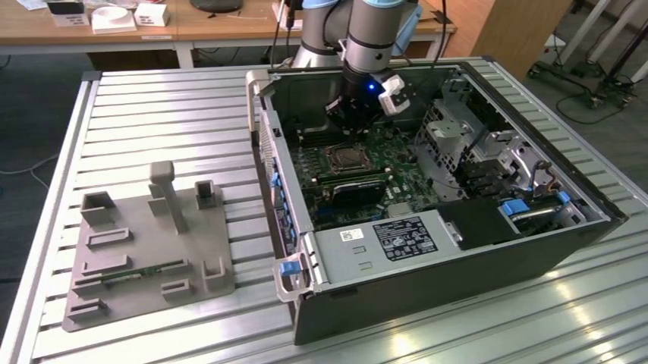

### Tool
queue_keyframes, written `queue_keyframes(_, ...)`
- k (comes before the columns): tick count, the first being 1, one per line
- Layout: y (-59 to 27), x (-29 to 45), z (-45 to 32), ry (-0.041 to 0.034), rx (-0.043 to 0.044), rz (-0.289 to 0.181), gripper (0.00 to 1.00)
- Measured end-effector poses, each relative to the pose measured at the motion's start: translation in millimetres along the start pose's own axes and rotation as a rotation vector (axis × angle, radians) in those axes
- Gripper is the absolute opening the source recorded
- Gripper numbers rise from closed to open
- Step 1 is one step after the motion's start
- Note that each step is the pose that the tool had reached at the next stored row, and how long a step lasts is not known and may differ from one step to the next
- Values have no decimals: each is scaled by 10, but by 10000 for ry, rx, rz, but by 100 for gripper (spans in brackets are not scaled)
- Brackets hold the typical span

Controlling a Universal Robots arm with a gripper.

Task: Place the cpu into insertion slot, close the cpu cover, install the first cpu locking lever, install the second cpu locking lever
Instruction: 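Install the first cpu locking lever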

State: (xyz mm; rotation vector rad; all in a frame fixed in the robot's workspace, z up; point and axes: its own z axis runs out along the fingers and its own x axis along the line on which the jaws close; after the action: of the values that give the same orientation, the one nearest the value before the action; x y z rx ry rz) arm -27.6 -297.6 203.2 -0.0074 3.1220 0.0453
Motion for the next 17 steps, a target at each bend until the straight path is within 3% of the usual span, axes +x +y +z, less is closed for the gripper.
queue_keyframes(9, 4, 4, 0, -2, -67, -34, 10)
queue_keyframes(17, 4, 51, -1, 1, -76, -54, 10)
